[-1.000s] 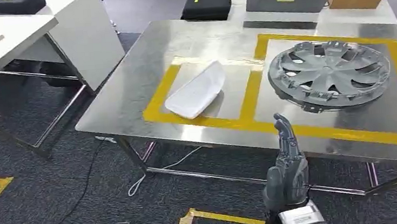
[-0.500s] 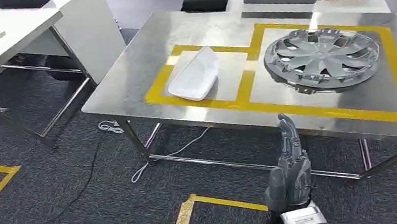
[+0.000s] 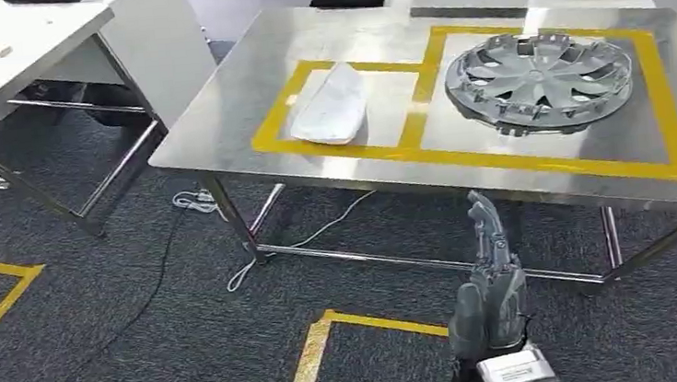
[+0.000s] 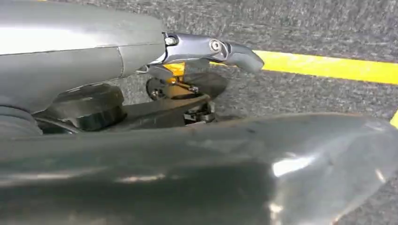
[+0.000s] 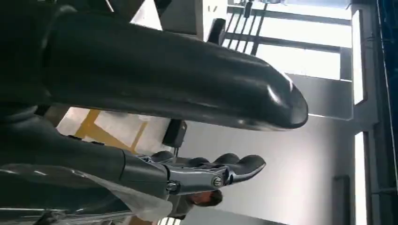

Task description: Take the parts from the cabinet and place them on the table.

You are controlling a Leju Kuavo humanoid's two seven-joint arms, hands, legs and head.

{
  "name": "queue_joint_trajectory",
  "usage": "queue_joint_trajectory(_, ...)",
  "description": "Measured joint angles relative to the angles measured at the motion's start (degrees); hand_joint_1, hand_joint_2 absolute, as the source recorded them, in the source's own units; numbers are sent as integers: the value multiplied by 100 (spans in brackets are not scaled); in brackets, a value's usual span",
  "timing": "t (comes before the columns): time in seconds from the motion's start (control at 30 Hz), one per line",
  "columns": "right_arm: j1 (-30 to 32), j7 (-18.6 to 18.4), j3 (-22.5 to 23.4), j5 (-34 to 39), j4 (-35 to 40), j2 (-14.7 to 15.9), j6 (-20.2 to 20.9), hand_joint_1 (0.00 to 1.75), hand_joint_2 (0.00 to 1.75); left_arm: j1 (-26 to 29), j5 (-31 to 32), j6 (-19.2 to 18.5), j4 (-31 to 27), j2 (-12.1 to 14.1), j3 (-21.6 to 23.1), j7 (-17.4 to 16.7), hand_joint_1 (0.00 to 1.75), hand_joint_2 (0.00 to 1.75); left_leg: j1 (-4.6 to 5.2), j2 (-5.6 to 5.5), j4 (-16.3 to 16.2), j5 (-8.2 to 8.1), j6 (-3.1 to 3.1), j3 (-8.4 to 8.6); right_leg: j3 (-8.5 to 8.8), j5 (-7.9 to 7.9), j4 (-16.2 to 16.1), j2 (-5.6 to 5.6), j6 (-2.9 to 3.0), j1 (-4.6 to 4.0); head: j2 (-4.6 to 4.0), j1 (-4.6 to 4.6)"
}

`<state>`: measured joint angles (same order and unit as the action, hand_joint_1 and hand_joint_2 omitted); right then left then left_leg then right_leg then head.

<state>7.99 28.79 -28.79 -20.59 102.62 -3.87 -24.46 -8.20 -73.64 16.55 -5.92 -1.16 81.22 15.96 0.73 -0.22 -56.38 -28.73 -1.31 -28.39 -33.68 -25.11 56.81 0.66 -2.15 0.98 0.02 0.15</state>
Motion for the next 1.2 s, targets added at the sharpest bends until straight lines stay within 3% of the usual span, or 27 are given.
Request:
queue_joint_trajectory(0.03,2,2,0,2,0,0,0,0,0,-2,0,0,0,-8,0,0,0,0,-48,21,165,55,-49,-44,-49,-10,22,0,-39,-20,-2,9)
queue_joint_trajectory(0.1,3,-2,2,7,0,2,-2,0,0,-19,0,0,0,-11,0,-7,0,0,-50,54,152,196,-153,-143,-255,-600,417,-48,-47,-8,0,31)
queue_joint_trajectory(0.17,8,-7,2,20,0,4,-2,0,0,-14,0,-4,-2,-26,0,-9,0,0,-32,58,125,308,-154,-308,-425,-1163,1217,-51,-66,-7,0,44)
queue_joint_trajectory(0.2,8,-7,2,20,0,4,-2,0,0,-14,0,-7,-2,-28,0,-9,0,0,-26,67,112,375,-149,-403,-478,-1281,1577,-51,-79,-9,0,50)
queue_joint_trajectory(0.23,8,-7,4,31,0,7,-2,0,0,-14,0,-9,-2,-28,0,-9,0,0,-22,73,95,447,-142,-507,-442,-1174,1746,-51,-89,-8,-2,46)
queue_joint_trajectory(0.27,8,-7,4,33,0,7,-2,0,0,-14,-2,-9,-2,-28,0,-9,0,0,-25,79,74,507,-130,-608,-310,-944,1678,-50,-98,-7,0,48)
queue_joint_trajectory(0.33,4,-7,4,35,0,7,-2,0,0,-14,-2,-15,-2,-31,0,-9,0,0,-47,80,-15,623,-85,-835,245,-499,984,-47,-127,12,0,46)
queue_joint_trajectory(0.37,-2,-7,4,35,0,7,-2,0,0,-16,-4,-17,0,-28,0,-9,0,0,-39,76,-90,661,-47,-913,613,-554,477,-47,-144,31,0,50)
queue_joint_trajectory(0.4,-17,-7,0,35,2,7,0,0,0,-8,-9,-15,-2,-20,0,-9,0,0,-14,67,-170,686,-17,-997,1007,-786,-62,-52,-152,19,0,77)
queue_joint_trajectory(0.43,-16,0,0,39,13,7,0,0,0,-1,-11,-15,0,-18,0,-9,0,0,-7,69,-194,738,11,-1015,997,-883,-133,-66,-52,10,0,48)
queue_joint_trajectory(0.47,-5,0,2,37,15,7,0,0,0,-1,-11,-15,-2,-22,0,-7,0,0,-11,70,-193,795,23,-1016,891,-852,-107,-67,-50,6,0,63)
queue_joint_trajectory(0.53,3,2,0,39,15,9,13,0,0,15,-20,-15,0,-9,0,-7,0,0,-25,65,-173,909,84,-1052,787,-754,-68,-51,68,5,0,70)
queue_joint_trajectory(0.57,-6,2,0,39,15,7,20,0,0,15,-24,-15,0,-4,0,-7,0,0,-47,58,-245,681,127,-1106,722,-689,-54,-24,120,17,0,59)
queue_joint_trajectory(0.6,-6,-4,0,44,15,7,22,0,0,30,-28,-15,0,-7,0,-7,0,0,-52,56,-476,302,163,-1143,649,-622,-54,-27,161,16,0,48)
queue_joint_trajectory(0.67,-7,-4,0,42,15,7,33,0,0,26,-28,-17,0,-9,0,-7,0,0,-76,54,-1349,-430,215,-1265,537,-468,-47,-15,197,-3,0,39)
queue_joint_trajectory(0.7,-8,-4,0,42,15,7,37,0,0,20,-26,-20,0,-9,0,-7,0,0,-85,54,-1740,-599,225,-1298,438,-395,-31,-9,196,-12,0,39)
queue_joint_trajectory(0.73,-9,-4,0,42,15,7,39,0,0,20,-28,-22,-2,-11,0,-7,0,0,-92,54,-1974,-577,225,-1272,331,-324,-9,-9,194,-18,0,37)
queue_joint_trajectory(0.77,-9,-7,0,42,15,7,41,0,0,22,-28,-24,-2,-11,0,-7,0,0,-96,53,-1966,-397,214,-1134,206,-261,25,-8,191,-24,0,41)
queue_joint_trajectory(0.83,-15,-7,0,42,15,7,46,0,0,19,-28,-24,-2,-18,0,-7,0,0,-96,48,-1324,-54,162,-597,13,-160,79,-14,180,-35,0,39)
queue_joint_trajectory(0.87,-19,-7,0,42,15,7,55,0,0,9,-28,-24,-2,-17,0,-4,0,0,-90,39,-780,-28,113,-203,-44,-105,94,-23,170,-38,0,37)
queue_joint_trajectory(0.9,-23,-7,0,39,17,7,59,0,0,-4,-37,-24,0,-2,0,0,0,0,-58,14,-215,-202,53,202,-78,-57,102,-26,141,-59,0,39)
queue_joint_trajectory(0.93,-35,-9,-2,35,20,7,66,0,0,-16,-61,-24,0,-2,0,2,0,0,-47,12,81,-279,37,319,-108,9,101,-13,99,-52,0,46)
queue_joint_trajectory(1.03,-66,-15,0,33,22,7,83,0,0,-12,-81,-24,0,2,0,2,0,0,13,13,70,-94,-39,152,-168,203,24,-10,-30,-13,0,44)
queue_joint_trajectory(1.07,-61,-18,0,31,20,9,92,0,0,-13,-90,-24,0,0,0,2,0,0,-37,70,130,16,-81,74,-229,107,68,-33,-48,1,0,28)
queue_joint_trajectory(1.1,-66,-26,0,33,22,9,94,0,0,-15,-96,-26,0,4,0,2,0,0,-29,66,139,96,-140,-25,-312,-237,216,-44,-61,-10,0,48)
queue_joint_trajectory(1.17,-72,-35,0,35,22,9,114,0,0,-14,-96,-28,0,4,0,4,0,0,-14,74,123,259,-181,-217,-506,-965,958,-47,-81,-7,0,107)
queue_joint_trajectory(1.2,-73,-37,0,35,22,9,114,0,0,-13,-96,-31,0,4,0,4,0,0,0,78,119,340,-187,-328,-556,-1170,1392,-48,-92,-9,0,111)
